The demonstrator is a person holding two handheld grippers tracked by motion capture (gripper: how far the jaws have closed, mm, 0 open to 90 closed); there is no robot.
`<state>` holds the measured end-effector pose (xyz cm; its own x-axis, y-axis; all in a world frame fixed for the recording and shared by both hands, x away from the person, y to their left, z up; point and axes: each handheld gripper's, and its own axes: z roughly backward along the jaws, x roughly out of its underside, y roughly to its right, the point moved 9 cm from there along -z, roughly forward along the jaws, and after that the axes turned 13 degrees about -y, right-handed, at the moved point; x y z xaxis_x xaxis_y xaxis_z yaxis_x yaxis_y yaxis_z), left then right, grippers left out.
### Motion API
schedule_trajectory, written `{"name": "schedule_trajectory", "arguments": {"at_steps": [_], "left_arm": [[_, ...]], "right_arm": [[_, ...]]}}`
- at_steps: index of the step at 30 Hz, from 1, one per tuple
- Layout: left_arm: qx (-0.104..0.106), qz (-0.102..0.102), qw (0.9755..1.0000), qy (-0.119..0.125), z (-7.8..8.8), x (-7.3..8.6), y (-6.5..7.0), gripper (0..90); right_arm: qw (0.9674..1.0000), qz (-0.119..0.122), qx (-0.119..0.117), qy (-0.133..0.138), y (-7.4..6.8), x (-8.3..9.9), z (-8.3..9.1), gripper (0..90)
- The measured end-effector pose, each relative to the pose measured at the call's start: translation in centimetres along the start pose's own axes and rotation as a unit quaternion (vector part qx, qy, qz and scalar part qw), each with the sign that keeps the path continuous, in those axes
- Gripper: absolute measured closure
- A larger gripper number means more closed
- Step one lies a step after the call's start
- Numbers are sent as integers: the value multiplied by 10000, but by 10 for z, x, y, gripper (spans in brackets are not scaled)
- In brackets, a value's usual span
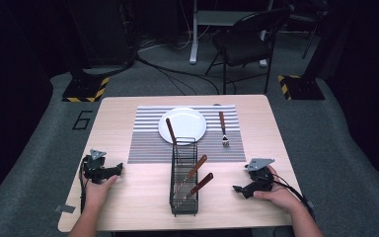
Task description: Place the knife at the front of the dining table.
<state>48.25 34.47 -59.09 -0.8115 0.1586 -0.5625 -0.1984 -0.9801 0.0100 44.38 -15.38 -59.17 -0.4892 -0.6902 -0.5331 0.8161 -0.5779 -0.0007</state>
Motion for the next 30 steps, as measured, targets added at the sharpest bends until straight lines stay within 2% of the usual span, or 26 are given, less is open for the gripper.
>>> {"name": "schedule_trajectory", "arguments": {"at_steps": [26, 30], "left_arm": [[9, 14, 10000, 8, 0, 0, 2, 95], [46, -20, 10000, 51, 1, -1, 4, 132]], "right_arm": [[10000, 14, -1, -4, 0, 0, 0, 0], [10000, 11, -1, -3, 0, 0, 0, 0]]}}
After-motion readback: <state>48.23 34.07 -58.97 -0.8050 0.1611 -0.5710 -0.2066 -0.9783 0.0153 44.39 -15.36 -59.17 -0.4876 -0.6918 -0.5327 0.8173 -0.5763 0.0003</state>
